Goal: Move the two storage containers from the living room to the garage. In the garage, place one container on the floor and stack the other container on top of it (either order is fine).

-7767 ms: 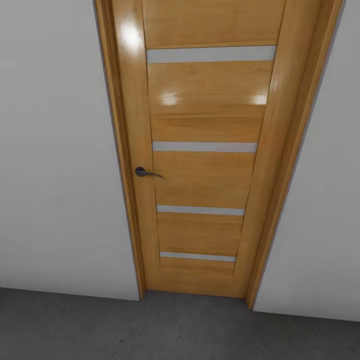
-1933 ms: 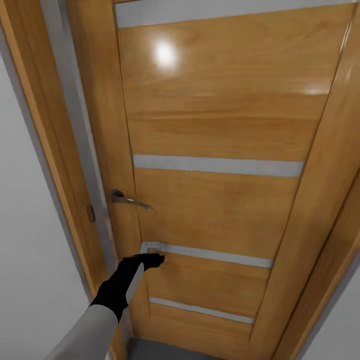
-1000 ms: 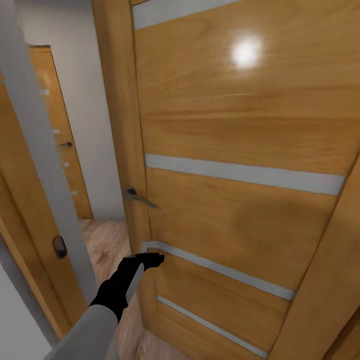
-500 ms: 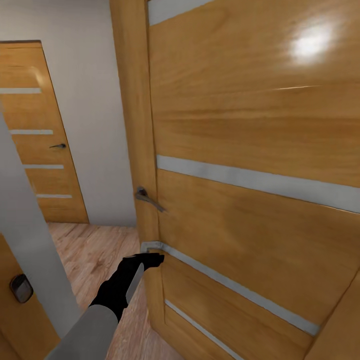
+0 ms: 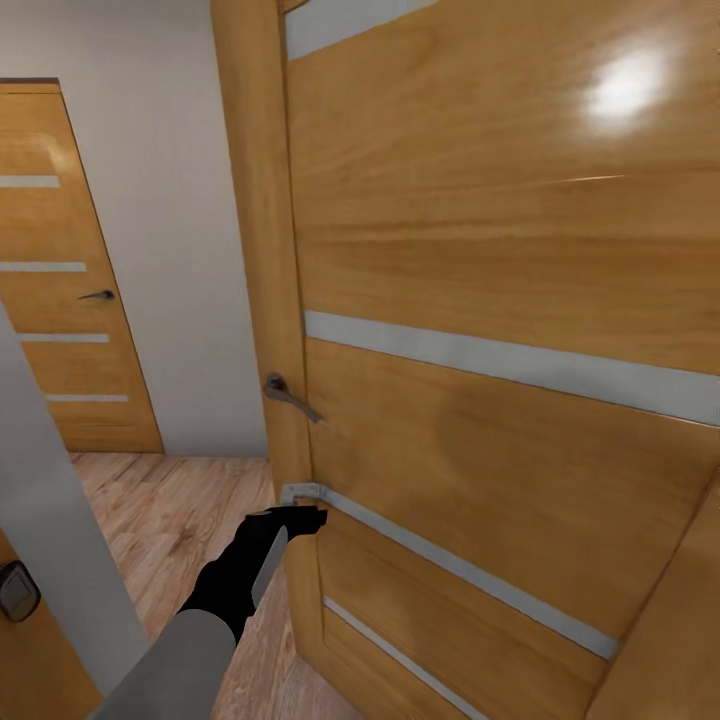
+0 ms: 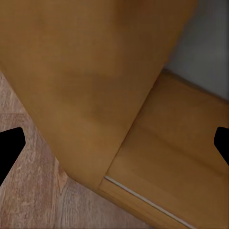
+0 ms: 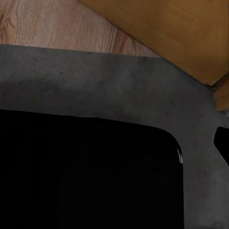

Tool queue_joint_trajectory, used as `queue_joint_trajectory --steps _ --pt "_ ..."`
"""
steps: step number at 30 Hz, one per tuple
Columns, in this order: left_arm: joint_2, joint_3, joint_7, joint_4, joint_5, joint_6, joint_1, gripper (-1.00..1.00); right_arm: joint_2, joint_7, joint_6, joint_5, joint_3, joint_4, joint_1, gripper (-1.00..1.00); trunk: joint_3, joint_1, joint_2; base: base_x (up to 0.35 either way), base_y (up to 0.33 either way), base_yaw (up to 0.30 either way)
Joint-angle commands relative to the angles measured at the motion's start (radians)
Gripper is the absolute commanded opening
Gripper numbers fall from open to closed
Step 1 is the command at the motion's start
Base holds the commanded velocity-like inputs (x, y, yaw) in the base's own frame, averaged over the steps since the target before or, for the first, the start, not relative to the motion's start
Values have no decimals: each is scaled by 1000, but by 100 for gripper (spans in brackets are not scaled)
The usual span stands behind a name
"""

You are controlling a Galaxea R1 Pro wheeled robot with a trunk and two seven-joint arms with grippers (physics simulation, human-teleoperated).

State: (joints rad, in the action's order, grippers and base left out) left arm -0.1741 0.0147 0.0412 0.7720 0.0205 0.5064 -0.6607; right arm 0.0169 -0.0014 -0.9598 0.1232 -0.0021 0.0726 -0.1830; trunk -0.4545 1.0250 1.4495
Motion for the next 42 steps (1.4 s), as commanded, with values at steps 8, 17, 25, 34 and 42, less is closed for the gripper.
queue_joint_trajectory --steps 8,17,25,34,42 --pt "0 3 2 2 15 4 0 100 0 0 -3 3 -1 1 0 100 1 0 0 0 0 -73" --pt "0 4 2 1 14 4 0 100 0 0 -3 3 -1 1 0 100 8 0 0 0 0 -238" --pt "0 4 2 1 14 4 0 100 0 0 -3 3 -1 1 0 100 14 0 0 0 0 -250" --pt "0 4 2 1 14 4 0 100 0 0 -3 3 -1 1 0 100 21 0 0 0 0 -241" --pt "0 4 2 1 13 4 0 100 0 0 -3 3 -1 1 0 100 22 0 0 0 0 -47"
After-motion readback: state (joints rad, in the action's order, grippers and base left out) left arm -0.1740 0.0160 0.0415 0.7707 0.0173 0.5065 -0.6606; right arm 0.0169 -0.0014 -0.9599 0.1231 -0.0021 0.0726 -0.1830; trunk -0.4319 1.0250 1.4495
